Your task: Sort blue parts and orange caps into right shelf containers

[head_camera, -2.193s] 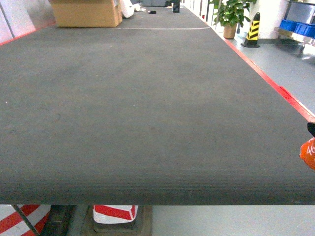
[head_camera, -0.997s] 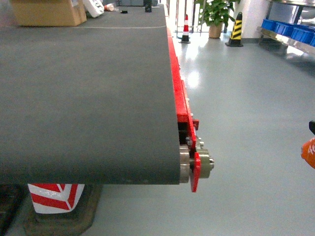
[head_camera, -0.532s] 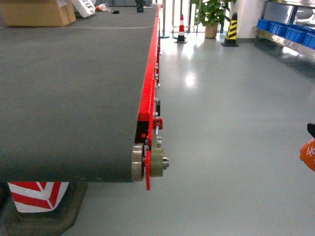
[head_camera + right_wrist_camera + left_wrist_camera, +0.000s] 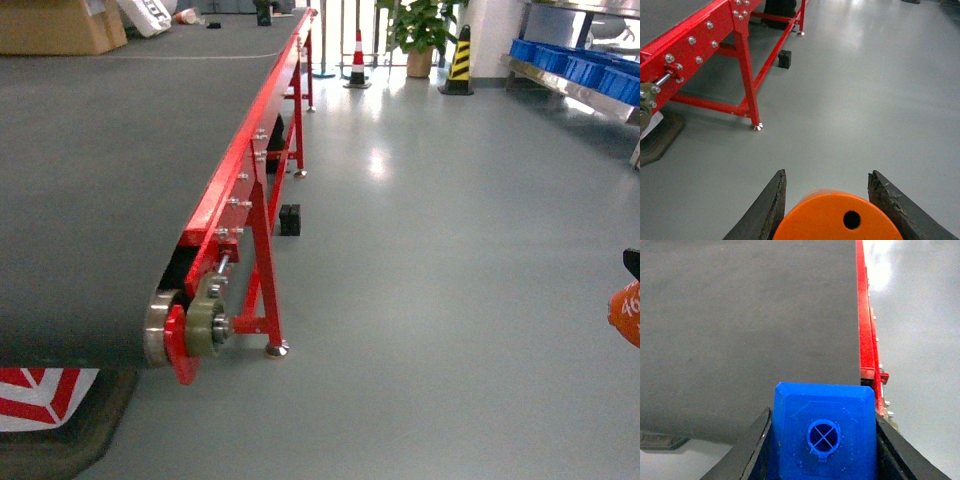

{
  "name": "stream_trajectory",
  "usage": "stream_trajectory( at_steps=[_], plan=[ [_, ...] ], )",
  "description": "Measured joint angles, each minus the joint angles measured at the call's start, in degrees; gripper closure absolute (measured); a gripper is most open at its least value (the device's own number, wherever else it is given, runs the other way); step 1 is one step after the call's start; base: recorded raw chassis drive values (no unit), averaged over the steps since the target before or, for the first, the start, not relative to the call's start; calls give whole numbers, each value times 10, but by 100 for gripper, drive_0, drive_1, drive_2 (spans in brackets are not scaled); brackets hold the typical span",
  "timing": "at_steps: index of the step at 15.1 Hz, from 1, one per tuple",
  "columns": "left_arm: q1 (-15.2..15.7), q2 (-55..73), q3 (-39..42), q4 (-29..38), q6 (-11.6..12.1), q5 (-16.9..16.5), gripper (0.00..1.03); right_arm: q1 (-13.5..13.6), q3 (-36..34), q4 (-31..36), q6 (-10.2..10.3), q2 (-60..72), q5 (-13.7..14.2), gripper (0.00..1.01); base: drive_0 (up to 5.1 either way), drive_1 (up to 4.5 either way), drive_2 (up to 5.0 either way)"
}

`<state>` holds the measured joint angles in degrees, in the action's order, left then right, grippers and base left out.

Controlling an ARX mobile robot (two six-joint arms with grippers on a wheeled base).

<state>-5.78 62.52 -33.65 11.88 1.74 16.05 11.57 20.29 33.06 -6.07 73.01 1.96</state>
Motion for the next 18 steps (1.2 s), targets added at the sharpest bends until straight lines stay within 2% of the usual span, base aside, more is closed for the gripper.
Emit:
stream_trajectory(
  at_steps=[18],
  plan=[
    [0, -1, 0, 0, 0, 0, 58, 0, 0, 1, 0, 0, 0, 59, 507, -237, -237]
  ],
)
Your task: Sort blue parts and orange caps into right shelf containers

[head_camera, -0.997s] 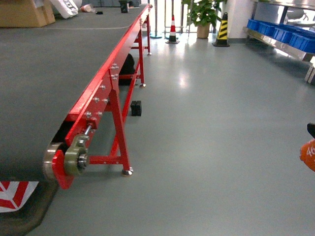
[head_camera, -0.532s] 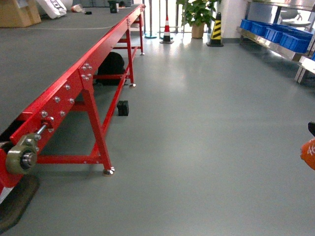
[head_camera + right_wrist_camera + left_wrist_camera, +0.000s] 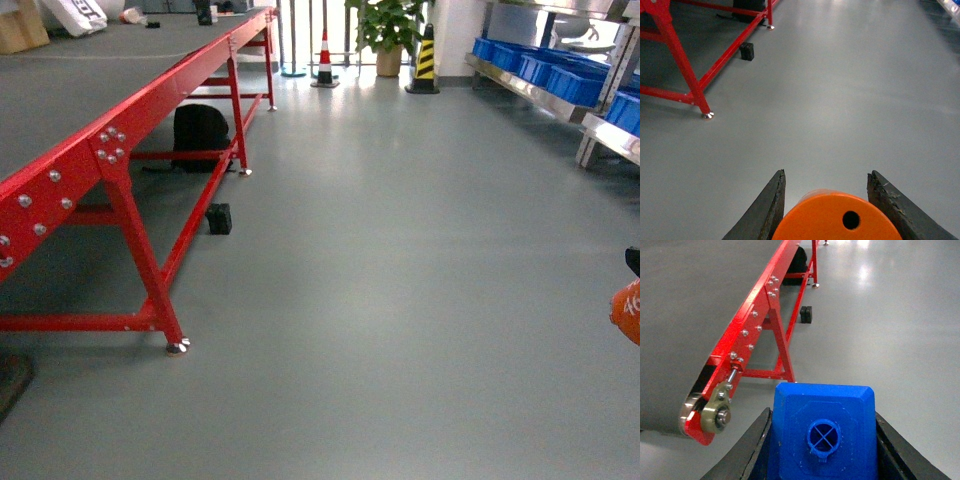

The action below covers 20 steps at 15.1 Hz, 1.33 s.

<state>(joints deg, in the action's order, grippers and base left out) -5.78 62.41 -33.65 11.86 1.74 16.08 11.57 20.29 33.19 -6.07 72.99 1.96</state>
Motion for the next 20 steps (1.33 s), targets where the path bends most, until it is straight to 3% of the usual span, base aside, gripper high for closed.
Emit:
stream_trajectory(
  at_steps=[8, 13, 20],
  plan=[
    [0, 0, 0, 2, 0, 0, 58, 0, 0, 0, 0, 0, -1, 59, 481, -176, -291],
    [-2, 0, 0, 2, 0, -2, 58, -1, 0, -1, 0, 0, 1, 59, 265, 206, -511],
    [-1, 0, 0, 2, 0, -2, 58, 0, 0, 1, 0, 0, 0, 59, 15, 444, -414]
  ],
)
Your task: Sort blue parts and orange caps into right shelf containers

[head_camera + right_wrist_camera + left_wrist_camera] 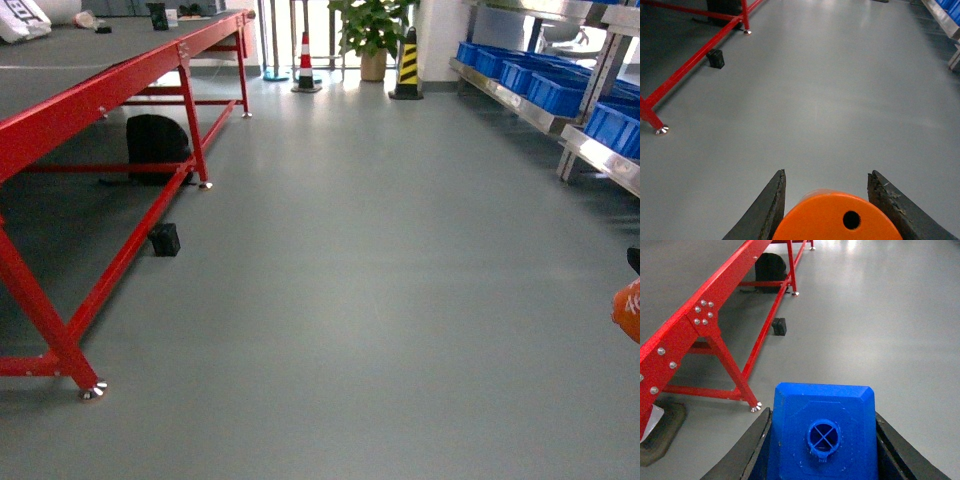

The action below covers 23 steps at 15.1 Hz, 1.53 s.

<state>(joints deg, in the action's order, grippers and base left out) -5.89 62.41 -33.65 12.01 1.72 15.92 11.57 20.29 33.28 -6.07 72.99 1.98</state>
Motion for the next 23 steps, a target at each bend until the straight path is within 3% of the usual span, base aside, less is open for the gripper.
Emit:
stream_trajectory(
  at_steps=[23],
  plan=[
    [1, 1, 0, -3, 0, 2, 58, 0, 0, -2, 0, 0, 0, 59, 7, 440, -426]
  ],
)
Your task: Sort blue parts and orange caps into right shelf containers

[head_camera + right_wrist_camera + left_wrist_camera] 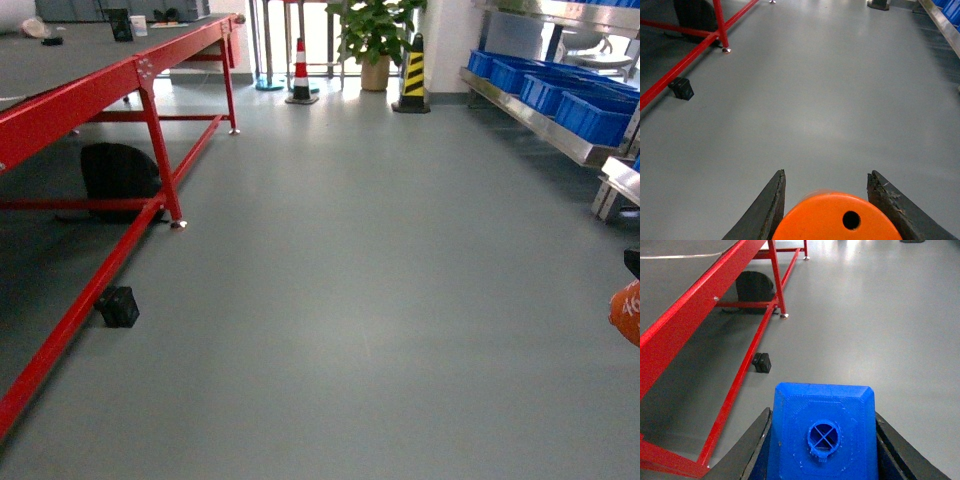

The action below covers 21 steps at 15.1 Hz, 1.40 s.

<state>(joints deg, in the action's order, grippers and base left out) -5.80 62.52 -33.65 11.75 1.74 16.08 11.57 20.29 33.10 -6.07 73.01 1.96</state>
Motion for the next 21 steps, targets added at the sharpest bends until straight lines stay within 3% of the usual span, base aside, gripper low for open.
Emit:
stream_trajectory(
  at_steps=[21],
  plan=[
    [0, 0, 0, -1, 0, 0, 58, 0, 1, -1, 0, 0, 0, 59, -1, 431, -433]
  ],
)
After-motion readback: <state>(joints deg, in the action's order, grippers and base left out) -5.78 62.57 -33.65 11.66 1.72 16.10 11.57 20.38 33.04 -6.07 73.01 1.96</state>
